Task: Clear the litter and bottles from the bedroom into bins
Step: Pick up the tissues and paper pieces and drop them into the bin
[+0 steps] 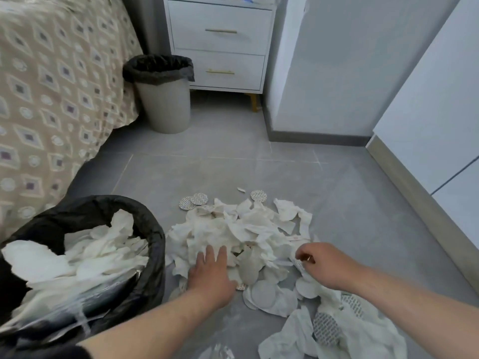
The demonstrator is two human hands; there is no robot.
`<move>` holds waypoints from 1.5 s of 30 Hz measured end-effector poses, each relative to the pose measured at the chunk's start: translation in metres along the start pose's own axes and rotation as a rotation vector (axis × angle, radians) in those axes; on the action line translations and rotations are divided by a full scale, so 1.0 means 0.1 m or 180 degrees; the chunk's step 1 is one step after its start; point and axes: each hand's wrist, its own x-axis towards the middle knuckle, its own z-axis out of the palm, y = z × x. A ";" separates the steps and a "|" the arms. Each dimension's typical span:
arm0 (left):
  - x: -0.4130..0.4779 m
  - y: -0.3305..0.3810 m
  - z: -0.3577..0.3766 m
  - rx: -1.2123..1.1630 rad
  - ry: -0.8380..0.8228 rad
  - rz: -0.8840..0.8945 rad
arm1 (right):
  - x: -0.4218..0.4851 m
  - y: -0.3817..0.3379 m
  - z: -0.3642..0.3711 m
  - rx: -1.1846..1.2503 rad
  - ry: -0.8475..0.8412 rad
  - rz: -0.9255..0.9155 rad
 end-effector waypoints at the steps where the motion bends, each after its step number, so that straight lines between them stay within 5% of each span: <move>1: 0.07 -0.07 0.05 0.0142 0.0147 -0.0010 | -0.01 0.06 0.02 -0.0039 -0.0024 0.0039; 5: 0.40 -0.17 0.03 0.0445 0.0436 0.0156 | -0.01 0.27 0.07 0.0109 -0.0022 0.0182; 17: 0.85 -0.09 0.17 0.0699 0.0064 0.0468 | 0.03 0.60 0.19 0.0011 -0.0046 0.0303; 22: 0.85 -0.07 0.21 0.0450 0.0106 0.0470 | -0.01 0.76 0.26 -0.0844 -0.1083 0.0703; 27: 0.82 -0.10 0.19 0.0441 0.0099 0.0473 | -0.25 0.88 0.59 -0.0918 -0.1669 0.0846; 38: 0.68 -0.10 0.04 -0.0009 0.0017 0.0588 | -0.29 0.88 0.78 -0.0514 -0.0784 0.0449; 45: 0.62 -0.08 -0.10 -0.0228 0.0429 0.0727 | -0.12 0.76 0.54 0.0003 -0.0126 0.0269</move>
